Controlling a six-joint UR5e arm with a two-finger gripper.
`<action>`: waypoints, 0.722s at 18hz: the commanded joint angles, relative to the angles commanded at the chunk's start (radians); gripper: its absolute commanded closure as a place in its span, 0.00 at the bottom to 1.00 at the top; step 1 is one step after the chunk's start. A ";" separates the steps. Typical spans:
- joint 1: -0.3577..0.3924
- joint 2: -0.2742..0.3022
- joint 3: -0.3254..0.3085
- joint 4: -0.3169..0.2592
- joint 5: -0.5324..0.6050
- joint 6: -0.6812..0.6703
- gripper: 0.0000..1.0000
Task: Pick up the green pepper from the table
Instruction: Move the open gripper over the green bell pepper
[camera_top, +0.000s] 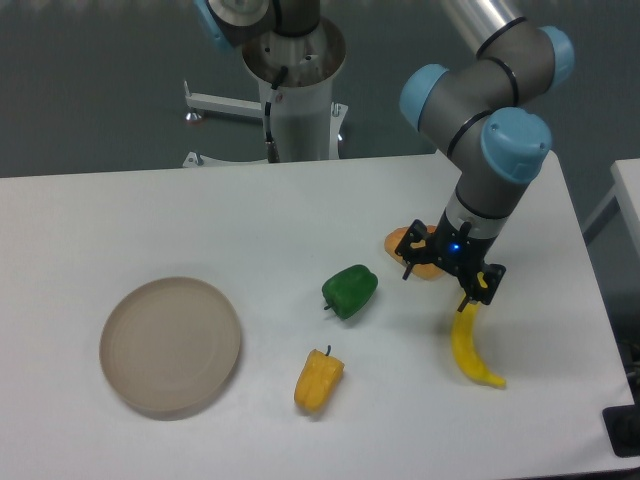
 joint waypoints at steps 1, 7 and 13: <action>-0.003 0.000 -0.008 0.002 -0.002 0.000 0.00; -0.038 0.070 -0.119 0.032 0.000 0.008 0.00; -0.058 0.106 -0.262 0.172 0.003 0.057 0.00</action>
